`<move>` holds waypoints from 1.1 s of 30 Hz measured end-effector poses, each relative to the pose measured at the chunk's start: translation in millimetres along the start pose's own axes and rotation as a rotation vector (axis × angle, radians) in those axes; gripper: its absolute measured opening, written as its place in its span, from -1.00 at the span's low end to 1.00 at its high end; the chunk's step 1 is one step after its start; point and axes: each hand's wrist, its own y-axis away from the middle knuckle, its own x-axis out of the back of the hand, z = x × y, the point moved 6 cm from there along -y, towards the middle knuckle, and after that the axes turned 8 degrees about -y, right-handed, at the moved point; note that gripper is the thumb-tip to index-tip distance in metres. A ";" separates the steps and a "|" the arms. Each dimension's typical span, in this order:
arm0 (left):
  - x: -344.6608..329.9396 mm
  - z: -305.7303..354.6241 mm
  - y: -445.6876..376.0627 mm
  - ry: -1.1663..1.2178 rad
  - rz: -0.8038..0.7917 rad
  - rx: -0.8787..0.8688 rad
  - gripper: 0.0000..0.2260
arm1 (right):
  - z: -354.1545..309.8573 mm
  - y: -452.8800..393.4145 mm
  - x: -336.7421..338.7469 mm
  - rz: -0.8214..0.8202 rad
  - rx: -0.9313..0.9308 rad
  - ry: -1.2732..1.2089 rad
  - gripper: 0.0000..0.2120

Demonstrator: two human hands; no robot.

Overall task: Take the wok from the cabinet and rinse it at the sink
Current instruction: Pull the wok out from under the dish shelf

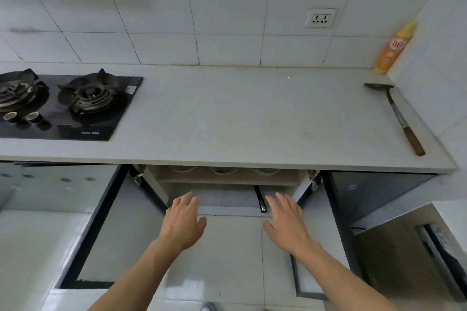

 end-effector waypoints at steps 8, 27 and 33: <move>-21.8 -12.2 -39.3 0.010 -0.051 -0.103 -0.53 | 0.0 -17.4 -19.8 0.054 -0.067 0.033 -0.42; -217.9 11.1 -207.8 -0.040 -0.058 -0.153 -0.49 | 120.9 -171.5 -207.7 0.083 -0.101 -0.024 -0.41; -333.8 10.8 -272.6 -0.020 -0.012 -0.171 -0.48 | 183.3 -237.8 -303.9 0.151 -0.093 -0.032 -0.41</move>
